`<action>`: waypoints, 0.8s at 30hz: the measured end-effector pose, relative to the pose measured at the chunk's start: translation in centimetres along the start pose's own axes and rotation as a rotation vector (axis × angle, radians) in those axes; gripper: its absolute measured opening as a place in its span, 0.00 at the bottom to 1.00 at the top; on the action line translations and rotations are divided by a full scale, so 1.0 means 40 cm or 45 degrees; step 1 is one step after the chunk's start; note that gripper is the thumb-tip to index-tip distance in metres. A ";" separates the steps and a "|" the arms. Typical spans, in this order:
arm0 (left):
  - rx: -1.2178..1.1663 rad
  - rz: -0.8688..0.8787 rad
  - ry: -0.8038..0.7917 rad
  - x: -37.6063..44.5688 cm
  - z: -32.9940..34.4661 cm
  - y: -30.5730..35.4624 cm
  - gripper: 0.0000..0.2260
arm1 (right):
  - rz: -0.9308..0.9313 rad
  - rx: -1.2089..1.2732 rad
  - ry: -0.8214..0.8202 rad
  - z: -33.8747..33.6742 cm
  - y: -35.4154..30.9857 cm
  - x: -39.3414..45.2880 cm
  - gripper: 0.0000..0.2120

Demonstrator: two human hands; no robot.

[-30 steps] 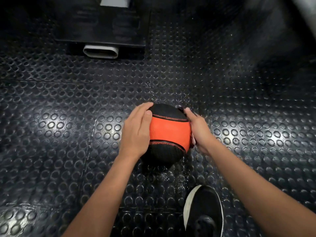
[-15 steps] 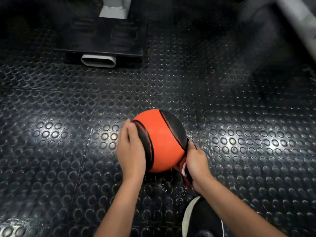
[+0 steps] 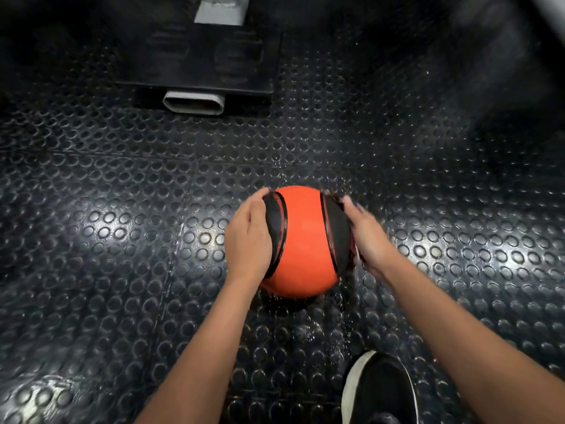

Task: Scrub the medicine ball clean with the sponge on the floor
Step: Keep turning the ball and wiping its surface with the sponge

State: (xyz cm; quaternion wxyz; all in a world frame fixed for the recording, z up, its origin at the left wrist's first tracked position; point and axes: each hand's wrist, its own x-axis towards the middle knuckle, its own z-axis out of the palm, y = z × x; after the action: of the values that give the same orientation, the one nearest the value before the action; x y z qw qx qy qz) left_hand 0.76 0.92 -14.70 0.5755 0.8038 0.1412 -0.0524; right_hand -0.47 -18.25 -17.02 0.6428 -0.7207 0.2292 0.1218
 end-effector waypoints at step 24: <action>-0.053 -0.034 -0.102 0.029 -0.012 -0.006 0.17 | -0.695 -0.385 0.081 0.055 -0.041 -0.044 0.14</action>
State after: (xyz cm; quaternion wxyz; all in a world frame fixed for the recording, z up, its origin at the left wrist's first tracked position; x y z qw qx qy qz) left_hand 1.76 1.62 -15.06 0.5965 0.7870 0.1298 -0.0892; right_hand -0.95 -15.66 -15.08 0.5297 -0.8465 0.0267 -0.0450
